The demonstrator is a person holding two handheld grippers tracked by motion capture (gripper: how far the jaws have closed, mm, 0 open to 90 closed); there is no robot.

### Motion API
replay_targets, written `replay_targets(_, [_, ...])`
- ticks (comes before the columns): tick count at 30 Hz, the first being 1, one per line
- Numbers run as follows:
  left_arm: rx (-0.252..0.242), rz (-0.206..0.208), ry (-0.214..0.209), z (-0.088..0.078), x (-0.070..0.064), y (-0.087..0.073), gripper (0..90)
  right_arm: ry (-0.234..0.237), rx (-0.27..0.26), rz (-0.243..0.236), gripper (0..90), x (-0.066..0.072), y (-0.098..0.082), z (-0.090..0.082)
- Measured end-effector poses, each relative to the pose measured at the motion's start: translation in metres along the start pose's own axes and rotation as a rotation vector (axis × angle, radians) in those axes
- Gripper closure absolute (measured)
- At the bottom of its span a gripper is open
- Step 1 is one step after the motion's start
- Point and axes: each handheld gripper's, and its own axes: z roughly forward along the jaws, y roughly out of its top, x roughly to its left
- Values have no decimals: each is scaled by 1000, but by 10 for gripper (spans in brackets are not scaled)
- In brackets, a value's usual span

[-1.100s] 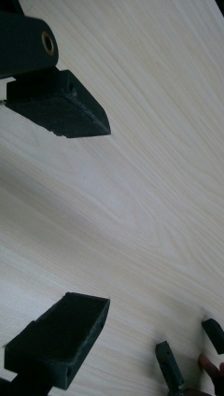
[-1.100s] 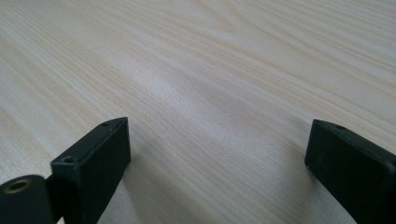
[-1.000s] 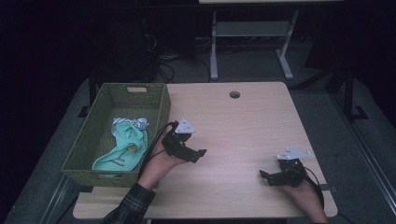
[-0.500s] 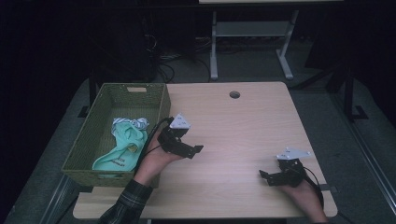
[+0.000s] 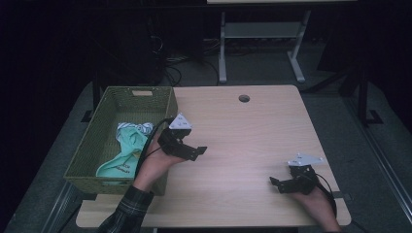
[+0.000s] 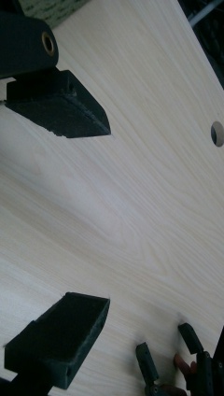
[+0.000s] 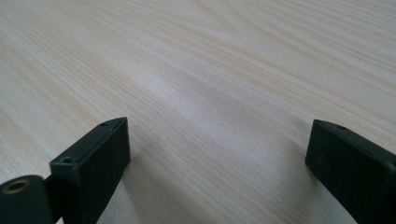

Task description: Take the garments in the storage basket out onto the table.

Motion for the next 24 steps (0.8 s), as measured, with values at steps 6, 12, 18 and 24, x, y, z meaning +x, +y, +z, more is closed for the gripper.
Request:
replay_targets(6, [-6,-12,12,-5,6,-1,135,0,0,0,60,0,0,0])
replay_targets(12, [-7,-34,18,-11,14,-5,135,0,0,0,60,0,0,0])
replay_targets(18, [-16,-52,29,-18,21,-9,135,0,0,0,60,0,0,0])
replay_targets(24, [-19,-52,35,-24,27,-11,135,0,0,0,61,0,0,0])
